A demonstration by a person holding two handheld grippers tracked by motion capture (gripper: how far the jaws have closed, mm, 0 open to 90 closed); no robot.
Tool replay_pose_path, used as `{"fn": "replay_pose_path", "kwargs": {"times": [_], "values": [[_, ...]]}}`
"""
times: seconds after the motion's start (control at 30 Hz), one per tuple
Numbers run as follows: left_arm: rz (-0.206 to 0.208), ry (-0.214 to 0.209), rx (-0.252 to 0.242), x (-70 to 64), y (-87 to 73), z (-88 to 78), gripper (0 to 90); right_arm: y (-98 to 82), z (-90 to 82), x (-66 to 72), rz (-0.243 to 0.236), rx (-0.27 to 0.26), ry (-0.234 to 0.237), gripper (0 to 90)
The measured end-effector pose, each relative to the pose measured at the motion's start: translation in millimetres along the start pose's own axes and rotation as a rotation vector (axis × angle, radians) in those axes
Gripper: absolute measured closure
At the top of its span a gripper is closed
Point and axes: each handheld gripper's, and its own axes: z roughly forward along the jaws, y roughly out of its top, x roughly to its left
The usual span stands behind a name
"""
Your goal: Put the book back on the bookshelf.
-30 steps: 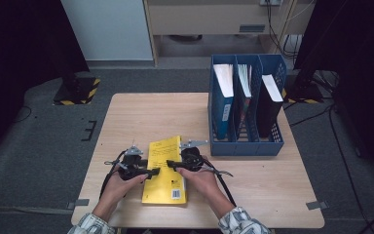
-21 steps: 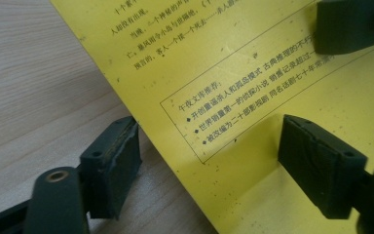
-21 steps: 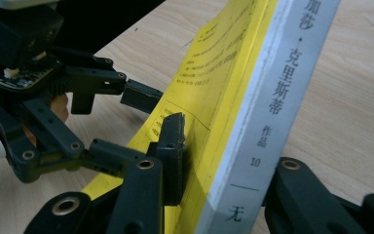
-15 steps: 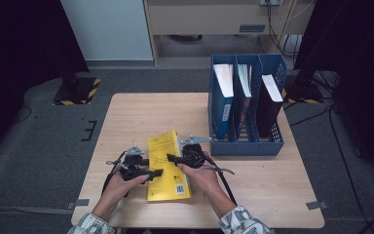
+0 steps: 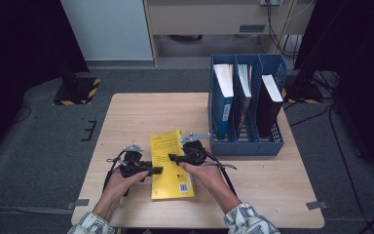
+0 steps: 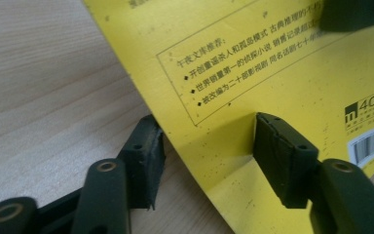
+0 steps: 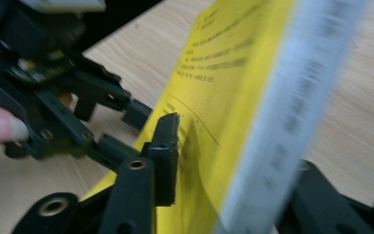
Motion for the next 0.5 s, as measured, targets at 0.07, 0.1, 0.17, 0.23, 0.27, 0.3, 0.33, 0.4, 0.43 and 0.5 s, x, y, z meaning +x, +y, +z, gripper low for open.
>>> {"fn": "replay_pose_path", "kwargs": {"times": [0.07, 0.1, 0.17, 0.23, 0.27, 0.3, 0.33, 0.4, 0.43, 0.5], "values": [[0.018, 0.001, -0.003, -3.1, 2.5, -0.3, 49.8, 0.0, 2.3, 1.0, -0.016, 0.023, -0.001, 59.9], [0.023, 0.001, -0.007, -4.5, 3.3, -0.4, 50.8, 0.1, 3.6, 1.8, -0.023, 0.035, 0.0, 58.8], [0.025, 0.005, -0.006, -5.7, 4.2, -1.1, 52.5, 0.3, 5.9, 2.8, -0.038, 0.048, 0.001, 55.4], [0.029, 0.014, -0.011, -7.7, 5.3, -3.6, 55.0, 1.0, 6.6, 2.7, -0.039, 0.061, -0.007, 51.7], [0.028, 0.013, -0.016, -7.5, 5.3, -4.0, 56.2, 1.2, 6.5, 2.3, -0.042, 0.061, -0.011, 50.3], [0.028, 0.013, -0.016, -7.2, 5.5, -4.6, 57.2, 1.3, 6.2, 1.5, -0.044, 0.065, -0.012, 49.1], [0.028, 0.012, -0.02, -7.0, 5.7, -4.7, 58.0, 1.4, 6.0, 0.9, -0.046, 0.069, -0.014, 47.9], [0.025, 0.012, -0.022, -7.3, 6.1, -4.4, 58.7, 1.6, 5.6, 0.3, -0.051, 0.071, -0.017, 48.6], [0.031, 0.019, -0.025, -8.0, 7.5, -3.9, 59.3, 2.2, 4.9, 0.2, -0.056, 0.066, -0.023, 48.7], [0.033, 0.023, -0.026, -8.3, 8.2, -4.6, 60.6, 2.6, 4.8, 0.0, -0.054, 0.064, -0.029, 48.1]]}}
